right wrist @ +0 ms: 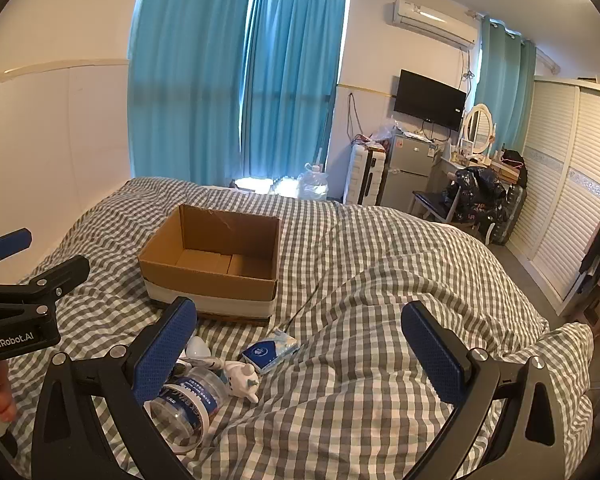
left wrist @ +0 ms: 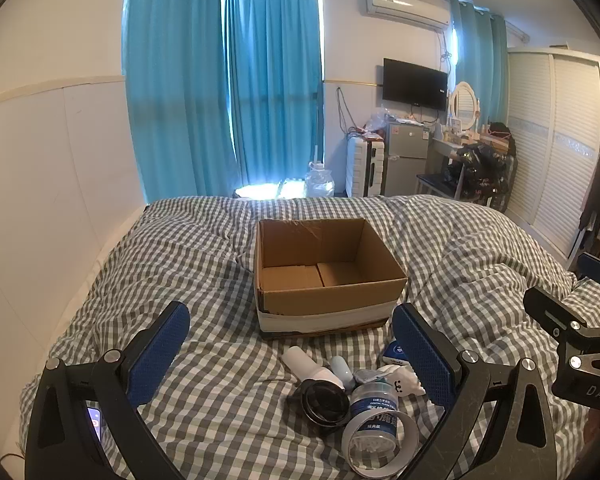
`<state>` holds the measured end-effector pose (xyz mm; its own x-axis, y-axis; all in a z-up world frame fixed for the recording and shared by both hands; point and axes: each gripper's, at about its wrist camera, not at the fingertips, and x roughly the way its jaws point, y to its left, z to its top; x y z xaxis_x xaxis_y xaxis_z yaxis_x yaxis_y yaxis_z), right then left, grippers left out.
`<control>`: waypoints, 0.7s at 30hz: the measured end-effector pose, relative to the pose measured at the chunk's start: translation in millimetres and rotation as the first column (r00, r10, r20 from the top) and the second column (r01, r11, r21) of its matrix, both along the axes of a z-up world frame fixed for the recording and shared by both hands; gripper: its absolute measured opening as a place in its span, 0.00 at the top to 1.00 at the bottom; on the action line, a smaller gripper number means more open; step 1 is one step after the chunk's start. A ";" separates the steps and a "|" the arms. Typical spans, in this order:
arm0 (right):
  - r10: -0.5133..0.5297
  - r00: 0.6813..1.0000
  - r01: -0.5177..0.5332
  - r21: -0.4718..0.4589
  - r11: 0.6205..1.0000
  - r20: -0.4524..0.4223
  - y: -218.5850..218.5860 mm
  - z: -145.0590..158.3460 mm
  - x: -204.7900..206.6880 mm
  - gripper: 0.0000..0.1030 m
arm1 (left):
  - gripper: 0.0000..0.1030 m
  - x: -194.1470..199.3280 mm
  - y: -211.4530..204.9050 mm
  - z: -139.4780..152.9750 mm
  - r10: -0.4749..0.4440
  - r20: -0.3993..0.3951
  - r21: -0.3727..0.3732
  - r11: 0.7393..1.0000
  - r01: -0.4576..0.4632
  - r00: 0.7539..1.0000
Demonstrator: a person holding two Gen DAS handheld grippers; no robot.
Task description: Organize objects
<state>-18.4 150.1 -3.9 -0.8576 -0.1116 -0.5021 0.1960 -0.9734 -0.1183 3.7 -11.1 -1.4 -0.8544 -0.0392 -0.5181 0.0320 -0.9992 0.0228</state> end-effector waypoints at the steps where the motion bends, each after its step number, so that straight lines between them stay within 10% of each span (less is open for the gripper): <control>1: 0.000 1.000 0.000 0.000 1.000 0.000 -0.3 -0.3 -0.1 0.00 | 0.00 0.2 0.0 -0.1 -0.001 0.001 0.000 1.000 0.001 1.000; 21: 0.018 1.000 -0.018 0.001 1.000 -0.001 -2.1 0.7 2.6 0.00 | 0.00 2.2 5.3 -0.5 -0.004 -0.003 -0.004 1.000 0.004 1.000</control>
<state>-15.8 148.0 -3.2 -0.8560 -0.1262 -0.5013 0.2131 -0.9696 -0.1199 5.9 -5.8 -1.8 -0.8559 -0.0379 -0.5157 0.0279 -0.9992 0.0271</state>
